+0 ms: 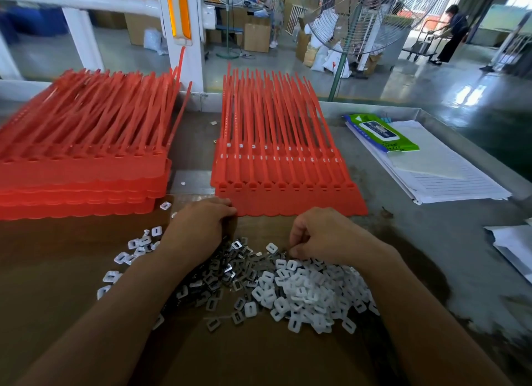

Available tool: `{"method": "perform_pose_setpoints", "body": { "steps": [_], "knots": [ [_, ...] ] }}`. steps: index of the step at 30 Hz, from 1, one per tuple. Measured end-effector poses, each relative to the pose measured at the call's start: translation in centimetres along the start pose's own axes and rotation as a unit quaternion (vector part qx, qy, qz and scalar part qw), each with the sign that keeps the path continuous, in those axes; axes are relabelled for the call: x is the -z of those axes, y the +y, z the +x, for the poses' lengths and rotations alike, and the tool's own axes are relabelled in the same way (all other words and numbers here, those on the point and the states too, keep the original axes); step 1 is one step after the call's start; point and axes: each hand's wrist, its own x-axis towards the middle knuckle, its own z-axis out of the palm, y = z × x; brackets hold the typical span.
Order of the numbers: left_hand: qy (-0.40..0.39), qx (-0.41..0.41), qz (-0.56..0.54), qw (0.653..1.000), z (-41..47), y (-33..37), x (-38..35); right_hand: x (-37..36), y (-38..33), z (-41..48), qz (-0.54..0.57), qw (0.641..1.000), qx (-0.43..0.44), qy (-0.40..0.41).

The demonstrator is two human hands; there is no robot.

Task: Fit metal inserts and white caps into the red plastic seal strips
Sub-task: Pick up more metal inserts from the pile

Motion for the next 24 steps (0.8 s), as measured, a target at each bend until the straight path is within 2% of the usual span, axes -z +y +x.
{"method": "perform_pose_setpoints", "body": {
  "steps": [3,7,10,24],
  "knots": [
    [-0.002,0.005,-0.003,1.0,-0.1,-0.1,0.0,0.0,0.2,-0.3,0.006,1.0,0.006,0.001],
    [0.006,0.003,-0.005,1.0,-0.1,-0.1,-0.1,0.2,0.7,-0.8,0.192,0.981,-0.024,0.03],
    [0.01,0.001,-0.01,1.0,-0.2,-0.1,-0.2,0.4,0.9,-0.8,0.255,0.964,-0.012,0.071],
    [0.016,0.005,-0.021,1.0,-0.2,-0.1,-0.3,-0.6,1.7,0.3,0.284,0.949,-0.021,0.135]
  ]
}}
